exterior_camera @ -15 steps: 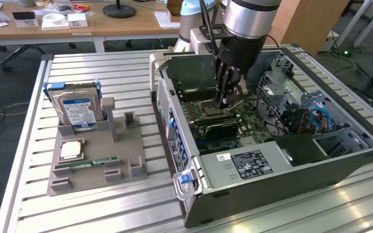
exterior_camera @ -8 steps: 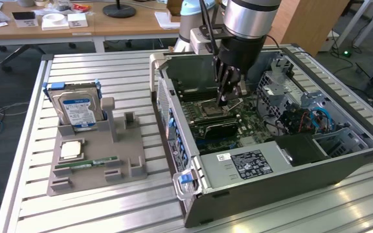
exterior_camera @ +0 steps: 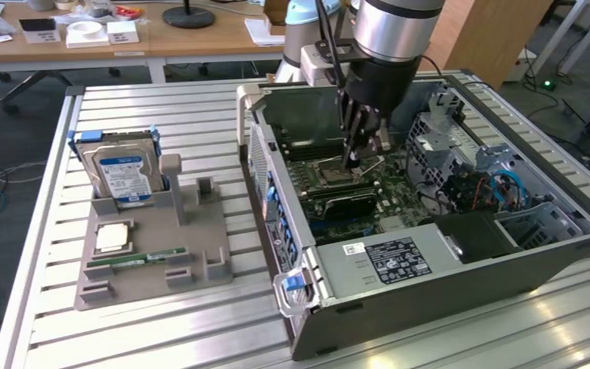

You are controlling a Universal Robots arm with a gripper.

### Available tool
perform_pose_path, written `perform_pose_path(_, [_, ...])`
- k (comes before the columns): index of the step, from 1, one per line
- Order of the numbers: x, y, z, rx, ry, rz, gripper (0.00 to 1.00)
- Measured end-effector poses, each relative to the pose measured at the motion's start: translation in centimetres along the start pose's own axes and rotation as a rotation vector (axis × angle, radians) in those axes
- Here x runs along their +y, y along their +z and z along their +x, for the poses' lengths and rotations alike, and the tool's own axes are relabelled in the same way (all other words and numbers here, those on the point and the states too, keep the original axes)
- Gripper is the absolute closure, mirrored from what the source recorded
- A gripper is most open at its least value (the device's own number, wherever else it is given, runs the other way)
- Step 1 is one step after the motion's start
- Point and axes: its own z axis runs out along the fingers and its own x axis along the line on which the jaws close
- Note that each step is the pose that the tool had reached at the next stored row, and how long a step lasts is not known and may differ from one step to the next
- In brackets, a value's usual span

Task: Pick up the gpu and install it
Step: 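Press down on the gpu until it lock into place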

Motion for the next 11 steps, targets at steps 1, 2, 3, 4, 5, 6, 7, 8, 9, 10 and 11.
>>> perform_pose_path(1, [-0.01,0.19,0.0,-0.0002,0.0,0.0001,0.89])
perform_pose_path(2, [-0.05,0.37,0.0,-0.0002,0.0,0.0,0.89])
perform_pose_path(3, [-0.11,0.55,0.0,-0.0002,0.0,0.0,0.89])
perform_pose_path(4, [-0.16,0.73,0.0,-0.0002,0.0,0.0,0.89])
perform_pose_path(5, [-0.19,0.93,0.0,-0.0003,0.0,0.0001,0.89])
perform_pose_path(6, [-0.2,1.1,0.0,-0.0002,0.0,0.0,0.89])
perform_pose_path(7, [-0.21,1.28,0.0,-0.0001,0.0,0.0,0.89])
perform_pose_path(8, [-0.22,1.46,0.0,-0.0001,0.0,0.0001,0.89])
perform_pose_path(9, [-0.23,1.64,0.1,-0.0001,0.0,0.0,0.89])
perform_pose_path(10, [-0.23,1.82,0.1,-0.0001,0.0,0.0,0.89])
perform_pose_path(11, [-0.24,2.01,0.1,-0.0002,0.0,0.0001,0.89])
